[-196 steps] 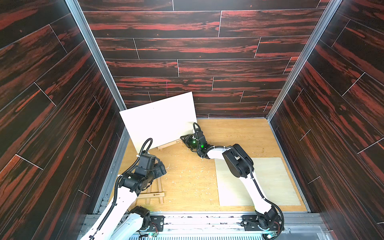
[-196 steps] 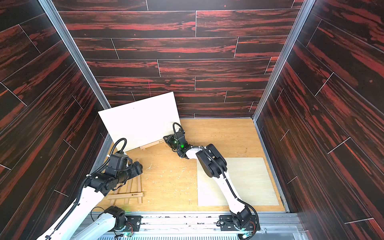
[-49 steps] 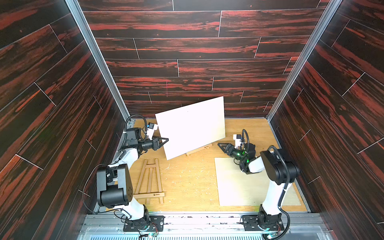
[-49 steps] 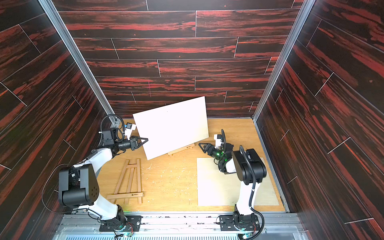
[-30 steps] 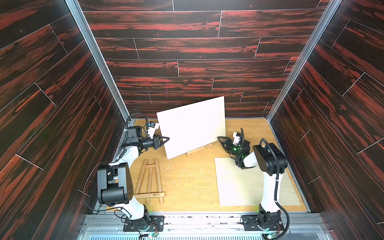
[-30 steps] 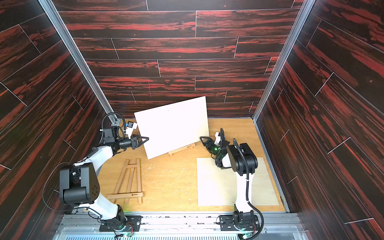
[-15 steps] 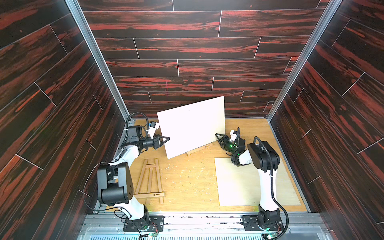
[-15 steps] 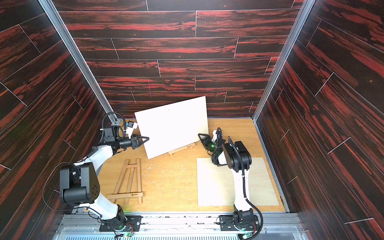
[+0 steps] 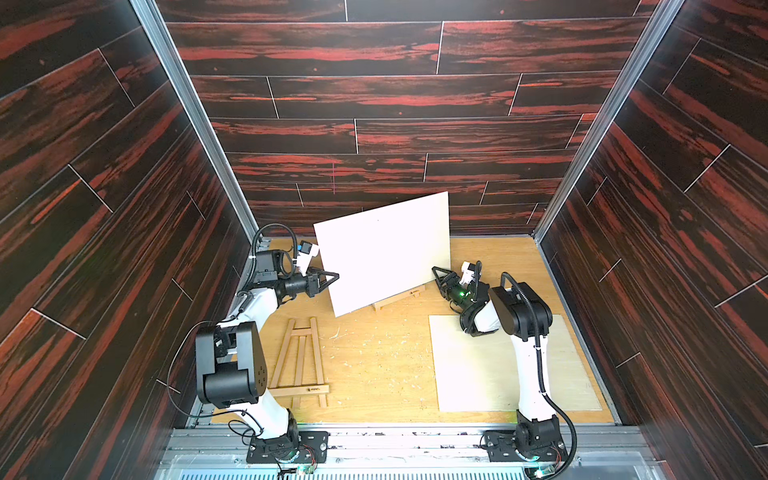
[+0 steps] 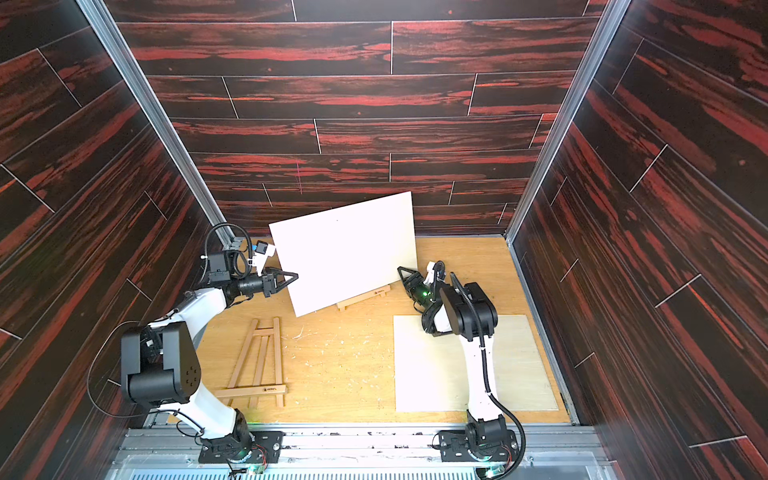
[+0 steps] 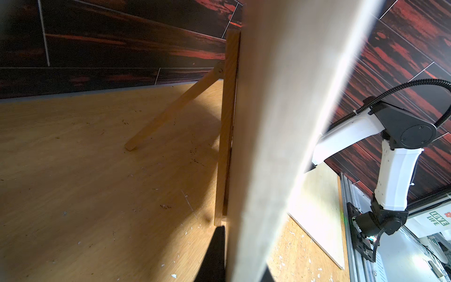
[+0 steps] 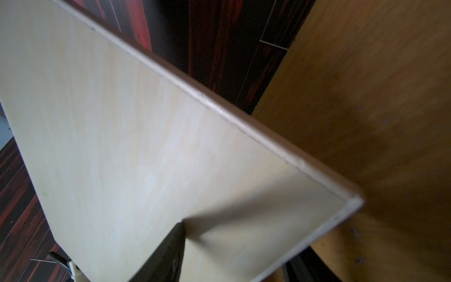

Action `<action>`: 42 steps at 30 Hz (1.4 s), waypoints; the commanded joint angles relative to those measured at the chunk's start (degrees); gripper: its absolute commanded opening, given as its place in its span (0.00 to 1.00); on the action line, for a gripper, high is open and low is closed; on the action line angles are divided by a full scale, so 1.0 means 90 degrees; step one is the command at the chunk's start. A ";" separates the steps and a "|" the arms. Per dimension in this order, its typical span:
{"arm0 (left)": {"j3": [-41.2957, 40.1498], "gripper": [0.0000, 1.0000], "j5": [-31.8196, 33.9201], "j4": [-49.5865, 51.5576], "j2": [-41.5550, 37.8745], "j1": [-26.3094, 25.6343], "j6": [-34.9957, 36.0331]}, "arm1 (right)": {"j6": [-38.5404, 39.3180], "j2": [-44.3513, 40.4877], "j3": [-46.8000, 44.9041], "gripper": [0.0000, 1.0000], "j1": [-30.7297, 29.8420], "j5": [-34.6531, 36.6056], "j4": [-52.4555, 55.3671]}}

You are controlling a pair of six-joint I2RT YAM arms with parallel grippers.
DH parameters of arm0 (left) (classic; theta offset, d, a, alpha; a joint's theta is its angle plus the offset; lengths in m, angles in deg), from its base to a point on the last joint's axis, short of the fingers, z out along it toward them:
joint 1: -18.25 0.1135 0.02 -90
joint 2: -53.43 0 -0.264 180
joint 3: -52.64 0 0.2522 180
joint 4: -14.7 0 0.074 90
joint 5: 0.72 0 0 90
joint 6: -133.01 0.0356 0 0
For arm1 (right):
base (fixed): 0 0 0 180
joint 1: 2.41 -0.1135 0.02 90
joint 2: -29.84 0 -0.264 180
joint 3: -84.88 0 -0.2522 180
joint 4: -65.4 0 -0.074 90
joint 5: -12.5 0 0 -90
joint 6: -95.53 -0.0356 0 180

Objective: Disassemble the easel
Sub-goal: Pick up the drawing board from the easel.

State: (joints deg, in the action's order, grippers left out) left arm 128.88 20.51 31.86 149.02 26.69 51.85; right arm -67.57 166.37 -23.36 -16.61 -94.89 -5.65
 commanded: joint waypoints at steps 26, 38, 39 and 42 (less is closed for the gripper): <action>-0.0196 0.00 0.0726 0.0424 -0.0224 -0.0246 -0.0728 | 0.0549 -0.0981 0.0470 0.62 0.0015 -0.0236 -0.0947; -0.0239 0.00 0.0832 0.0218 -0.0548 -0.0368 -0.0838 | 0.0651 -0.1351 0.0422 0.62 0.0007 -0.0236 -0.0952; -0.0266 0.00 0.0944 0.0325 -0.0560 -0.0404 -0.0671 | 0.0661 -0.1339 0.0453 0.62 0.0011 -0.0236 -0.0942; -0.0266 0.00 0.1075 0.0485 -0.0394 -0.0491 -0.0433 | 0.0603 -0.1141 0.0573 0.62 -0.0002 -0.0236 -0.0947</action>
State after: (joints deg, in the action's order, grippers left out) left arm 128.12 25.27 29.37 145.39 24.33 44.16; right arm -63.57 162.70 -22.64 -16.02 -96.05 -0.10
